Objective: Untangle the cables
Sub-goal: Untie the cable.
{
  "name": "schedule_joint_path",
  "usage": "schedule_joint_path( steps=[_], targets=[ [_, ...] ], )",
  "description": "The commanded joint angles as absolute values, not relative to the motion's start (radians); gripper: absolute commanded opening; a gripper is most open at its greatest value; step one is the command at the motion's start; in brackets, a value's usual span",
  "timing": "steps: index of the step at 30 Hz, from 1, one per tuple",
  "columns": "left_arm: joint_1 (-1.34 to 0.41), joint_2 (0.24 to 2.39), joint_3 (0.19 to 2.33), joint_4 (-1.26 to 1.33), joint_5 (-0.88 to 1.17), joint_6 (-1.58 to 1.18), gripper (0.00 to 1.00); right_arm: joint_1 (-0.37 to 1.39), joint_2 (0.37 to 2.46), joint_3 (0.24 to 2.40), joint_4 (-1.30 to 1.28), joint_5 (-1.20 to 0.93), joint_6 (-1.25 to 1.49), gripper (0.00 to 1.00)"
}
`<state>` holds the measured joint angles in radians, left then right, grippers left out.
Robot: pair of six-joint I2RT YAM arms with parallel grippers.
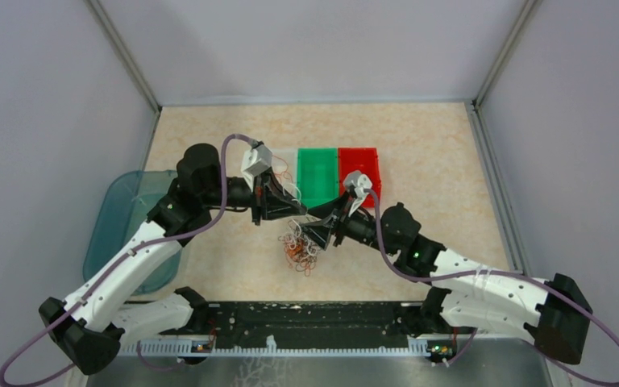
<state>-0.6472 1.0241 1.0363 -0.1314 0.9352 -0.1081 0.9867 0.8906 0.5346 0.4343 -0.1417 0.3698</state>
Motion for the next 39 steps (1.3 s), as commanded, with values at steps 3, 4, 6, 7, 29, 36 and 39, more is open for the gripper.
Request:
schedule_joint_path(
  steps=[3,4,6,7,29,36,39],
  targets=[
    [-0.643,1.027,1.073,-0.113,0.931,-0.118,0.0,1.01,0.961,0.611,0.598,-0.095,0.371,0.59],
    [-0.644,1.026,1.073,-0.112,0.932,-0.12,0.0,1.016,0.973,0.615,0.613,-0.068,0.367,0.58],
    [-0.643,1.028,1.072,-0.111,0.93,-0.127,0.0,1.028,1.002,0.632,0.623,-0.017,0.337,0.56],
    [-0.643,1.029,1.071,-0.111,0.929,-0.135,0.0,1.035,1.018,0.642,0.624,0.006,0.322,0.54],
    [-0.643,1.054,1.311,-0.124,0.96,-0.239,0.0,1.04,1.15,0.519,0.687,0.043,0.311,0.33],
    [-0.644,1.095,1.438,-0.134,0.962,-0.24,0.0,1.05,1.168,0.449,0.742,0.061,0.337,0.37],
    [-0.643,1.118,1.511,-0.142,0.959,-0.228,0.0,1.07,1.19,0.427,0.759,0.08,0.345,0.37]
  ],
)
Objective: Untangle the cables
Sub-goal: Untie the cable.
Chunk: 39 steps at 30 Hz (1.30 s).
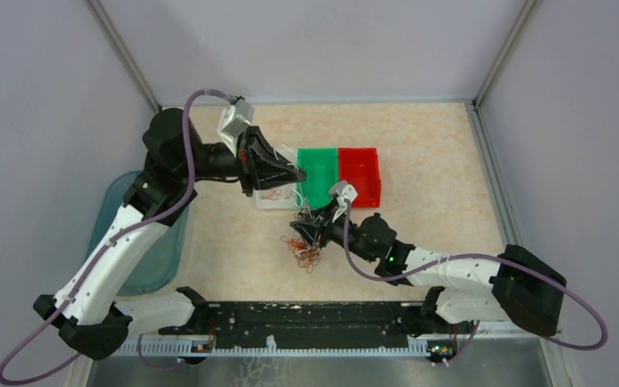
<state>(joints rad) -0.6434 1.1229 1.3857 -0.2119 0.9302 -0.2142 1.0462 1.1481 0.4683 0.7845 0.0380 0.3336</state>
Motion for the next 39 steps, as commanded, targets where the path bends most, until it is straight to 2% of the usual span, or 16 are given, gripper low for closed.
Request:
schedule_joint_path(
  steps=[1,10,16,25,34,39],
  targets=[
    [-0.643,1.125,1.532,-0.144,0.956,-0.224,0.0,1.078,1.197,0.419,0.764,0.09,0.346,0.37],
    [-0.644,1.193,1.737,-0.163,0.927,-0.169,0.0,1.135,1.273,0.33,0.842,0.163,0.373,0.4],
    [-0.643,1.245,1.901,-0.129,0.835,-0.071,0.0,1.15,1.317,0.284,0.884,0.206,0.391,0.43],
    [-0.643,1.274,2.003,0.171,0.54,0.181,0.0,1.166,1.345,0.231,0.918,0.254,0.422,0.5],
    [-0.643,1.295,2.117,0.369,0.571,0.556,0.0,1.167,1.323,0.195,0.905,0.269,0.429,0.5],
    [-0.643,1.297,2.136,0.574,0.538,0.829,0.0,1.166,1.298,0.162,0.895,0.289,0.441,0.5]
  ],
)
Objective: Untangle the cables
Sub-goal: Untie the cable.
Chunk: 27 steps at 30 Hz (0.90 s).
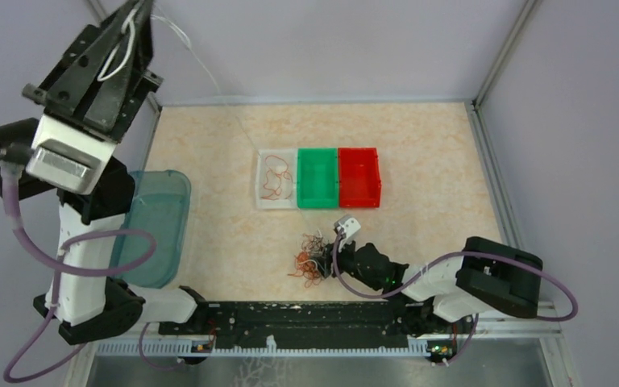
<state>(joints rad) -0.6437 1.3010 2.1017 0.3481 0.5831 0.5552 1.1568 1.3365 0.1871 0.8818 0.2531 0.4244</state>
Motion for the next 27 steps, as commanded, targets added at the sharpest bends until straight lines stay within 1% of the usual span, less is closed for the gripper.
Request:
schedule_joint_path(
  steps=[1,4,7,9,11,15,17,21,26,27],
  targets=[
    [-0.643,1.3,2.139,0.609,0.53,0.891,0.0,1.167,1.287,0.155,0.891,0.294,0.445,0.5],
    [-0.643,1.333,2.171,0.713,0.499,1.065,0.0,1.167,1.261,0.138,0.875,0.309,0.449,0.51],
    [-0.643,1.393,2.29,0.715,0.473,1.196,0.0,1.167,1.238,0.134,0.847,0.324,0.451,0.52],
    [-0.643,1.447,2.384,0.708,0.462,1.245,0.0,1.167,1.224,0.131,0.836,0.331,0.452,0.53],
    [-0.643,1.45,2.393,0.676,0.441,1.225,0.0,1.167,1.211,0.128,0.827,0.338,0.452,0.54],
    [-0.643,1.309,2.172,0.473,0.449,1.105,0.0,1.166,1.164,0.136,0.801,0.339,0.449,0.54],
    [-0.643,1.244,2.022,0.434,0.491,1.039,0.0,1.167,1.127,0.154,0.769,0.333,0.439,0.55],
    [-0.643,1.174,1.828,0.33,0.565,0.956,0.0,1.166,1.021,0.187,0.689,0.333,0.417,0.59],
    [-0.643,1.138,1.707,0.221,0.571,0.884,0.0,1.167,0.88,0.215,0.57,0.345,0.402,0.67],
    [-0.643,1.126,1.666,0.219,0.58,0.871,0.0,1.167,0.854,0.219,0.54,0.353,0.401,0.72]
  ],
)
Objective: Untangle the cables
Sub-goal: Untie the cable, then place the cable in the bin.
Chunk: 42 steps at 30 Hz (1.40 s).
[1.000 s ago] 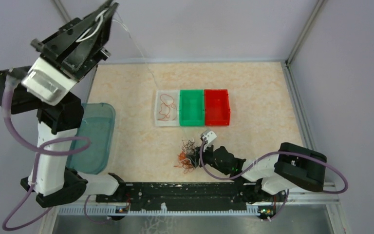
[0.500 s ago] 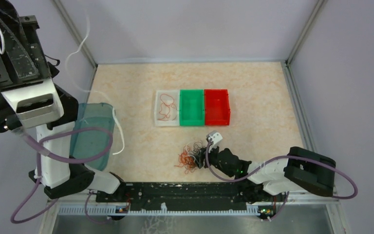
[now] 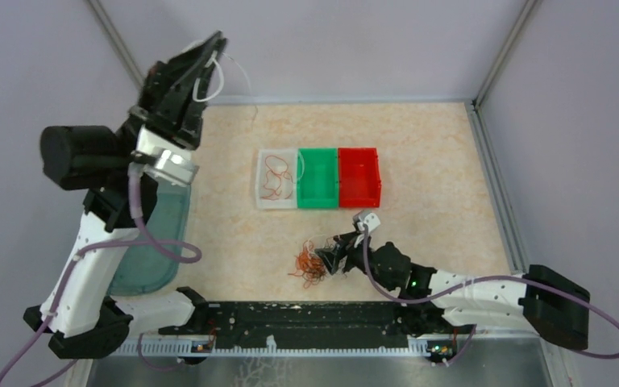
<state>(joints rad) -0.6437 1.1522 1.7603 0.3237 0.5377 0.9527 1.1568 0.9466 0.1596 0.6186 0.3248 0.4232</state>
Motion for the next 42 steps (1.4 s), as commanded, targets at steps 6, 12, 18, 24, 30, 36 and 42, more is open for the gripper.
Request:
schedule_joint_path(
  steps=[6,12,18,24,30,36,42],
  targets=[
    [-0.644,1.09,1.494,0.214,0.669,0.803,0.0,1.166,0.75,0.271,0.482,0.412,0.368,0.78],
    [-0.644,1.127,1.435,0.254,0.649,0.753,0.0,1.167,0.752,0.358,0.399,0.464,0.362,0.74],
    [-0.644,1.153,1.359,0.288,0.654,0.753,0.0,1.165,0.717,0.346,0.364,0.461,0.391,0.72],
    [-0.644,1.175,1.334,0.313,0.647,0.744,0.0,1.165,0.659,0.329,0.342,0.49,0.4,0.72],
    [-0.644,1.201,1.341,0.341,0.637,0.738,0.0,1.166,0.664,0.334,0.339,0.497,0.405,0.7],
    [-0.644,1.238,1.371,0.365,0.637,0.74,0.0,1.165,0.672,0.333,0.325,0.525,0.409,0.69],
    [-0.644,1.284,1.38,0.397,0.625,0.739,0.0,1.165,0.661,0.336,0.306,0.56,0.42,0.68]
  ],
)
